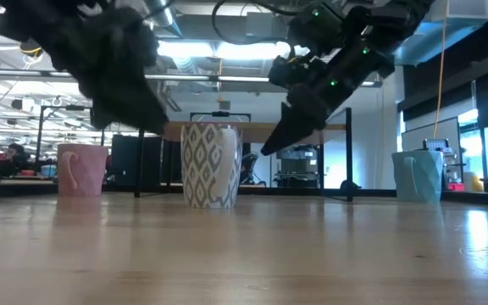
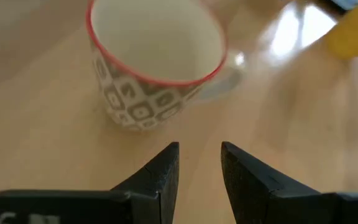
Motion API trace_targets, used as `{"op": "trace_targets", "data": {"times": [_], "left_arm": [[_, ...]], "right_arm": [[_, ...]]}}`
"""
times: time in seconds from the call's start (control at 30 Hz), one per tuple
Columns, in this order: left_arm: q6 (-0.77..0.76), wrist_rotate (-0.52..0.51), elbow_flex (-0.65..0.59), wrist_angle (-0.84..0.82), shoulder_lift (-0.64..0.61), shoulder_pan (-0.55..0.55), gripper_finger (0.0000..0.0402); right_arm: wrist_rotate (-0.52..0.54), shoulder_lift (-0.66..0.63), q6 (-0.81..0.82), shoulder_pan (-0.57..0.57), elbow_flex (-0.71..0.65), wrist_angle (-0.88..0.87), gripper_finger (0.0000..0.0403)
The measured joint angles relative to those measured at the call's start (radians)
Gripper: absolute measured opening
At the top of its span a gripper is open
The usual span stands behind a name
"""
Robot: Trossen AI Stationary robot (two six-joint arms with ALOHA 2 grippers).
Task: Place coffee mugs
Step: Put the gray patterned mug on the shelf
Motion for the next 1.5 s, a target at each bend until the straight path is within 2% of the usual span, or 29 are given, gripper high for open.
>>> {"op": "trace_targets", "data": {"times": [0.2, 0.43, 0.83, 0.97, 1.1, 1.2, 1.33, 1.43, 1.5], "left_arm": [[-0.024, -0.037, 0.019, 0.044, 0.113, 0.018, 0.0113], [-0.051, -0.144, 0.019, 0.066, 0.126, 0.073, 0.0113], [-0.1, -0.153, 0.019, 0.039, 0.12, 0.143, 0.0113], [-0.112, -0.097, 0.019, 0.0, 0.071, 0.138, 0.0113], [-0.155, -0.004, 0.019, -0.071, -0.027, 0.1, 0.0111], [-0.155, 0.009, 0.019, -0.077, -0.082, 0.03, 0.0109], [-0.152, -0.092, 0.019, 0.002, -0.077, -0.07, 0.0108], [-0.12, -0.166, 0.02, 0.085, -0.01, -0.137, 0.0108], [-0.056, -0.223, 0.064, 0.096, 0.044, -0.181, 0.0108]], "right_arm": [[0.0, 0.019, 0.007, 0.0, 0.0, 0.083, 0.0168], [-0.079, 0.023, 0.032, 0.001, 0.0, 0.102, 0.0168], [-0.324, 0.023, 0.002, 0.001, 0.0, 0.105, 0.0168], [-0.392, 0.024, -0.003, 0.003, 0.0, 0.11, 0.0168], [-0.389, 0.024, 0.0, 0.001, 0.0, 0.088, 0.0168], [-0.386, 0.024, 0.001, 0.001, 0.0, 0.082, 0.0168], [-0.386, 0.024, 0.001, 0.001, 0.0, 0.081, 0.0168], [-0.386, 0.024, 0.002, 0.001, 0.0, 0.08, 0.0168], [-0.386, 0.024, 0.002, 0.001, 0.0, 0.079, 0.0168]]}}
